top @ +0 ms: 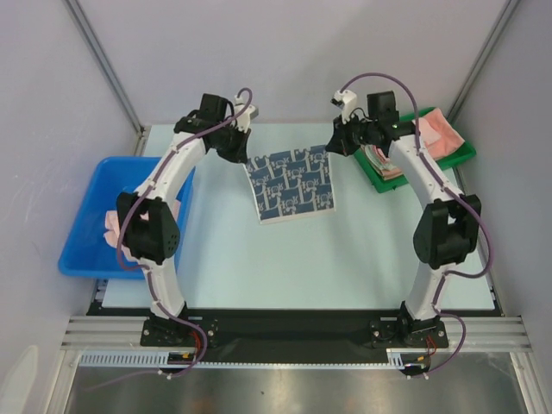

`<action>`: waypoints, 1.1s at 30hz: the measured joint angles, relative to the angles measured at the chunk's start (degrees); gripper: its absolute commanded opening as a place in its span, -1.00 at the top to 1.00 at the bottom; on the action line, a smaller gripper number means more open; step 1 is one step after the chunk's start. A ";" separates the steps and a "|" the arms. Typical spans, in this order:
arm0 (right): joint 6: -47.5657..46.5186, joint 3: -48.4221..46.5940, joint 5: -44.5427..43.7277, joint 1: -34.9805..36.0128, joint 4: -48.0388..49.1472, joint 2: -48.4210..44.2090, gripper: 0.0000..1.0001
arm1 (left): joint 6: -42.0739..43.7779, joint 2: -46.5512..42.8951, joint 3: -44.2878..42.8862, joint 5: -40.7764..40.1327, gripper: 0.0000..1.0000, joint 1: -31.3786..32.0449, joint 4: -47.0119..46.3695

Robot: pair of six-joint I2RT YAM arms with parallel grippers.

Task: Fold and stack the towels
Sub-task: Fold the towel

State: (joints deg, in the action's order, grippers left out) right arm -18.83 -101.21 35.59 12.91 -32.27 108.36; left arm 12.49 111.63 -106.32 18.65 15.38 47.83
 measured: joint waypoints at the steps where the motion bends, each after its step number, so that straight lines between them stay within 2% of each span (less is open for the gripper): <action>1: 0.17 0.02 -0.11 0.00 -0.09 -1.31 1.00 | -0.09 -1.09 -0.44 -0.04 0.99 0.15 0.13; 15: 4.07 11.26 -3.48 3.34 -6.93 -23.98 1.00 | -2.05 -19.06 1.75 -4.81 0.99 7.89 7.67; 21: 7.02 12.57 -2.89 4.87 -8.59 -29.59 1.00 | -5.29 -23.87 2.19 -4.96 0.99 8.02 11.45; 26: 7.93 15.78 -0.68 4.70 -5.75 -26.12 1.00 | -7.15 -18.01 2.16 -4.50 0.99 6.23 12.81; 33: 5.81 15.17 3.15 2.05 1.27 -6.67 1.00 | -5.95 1.66 -0.90 -3.80 0.99 4.22 9.55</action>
State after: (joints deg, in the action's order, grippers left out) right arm -13.02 -86.04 38.74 14.96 -31.00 101.69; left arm 6.55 113.30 -107.22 14.85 19.59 57.39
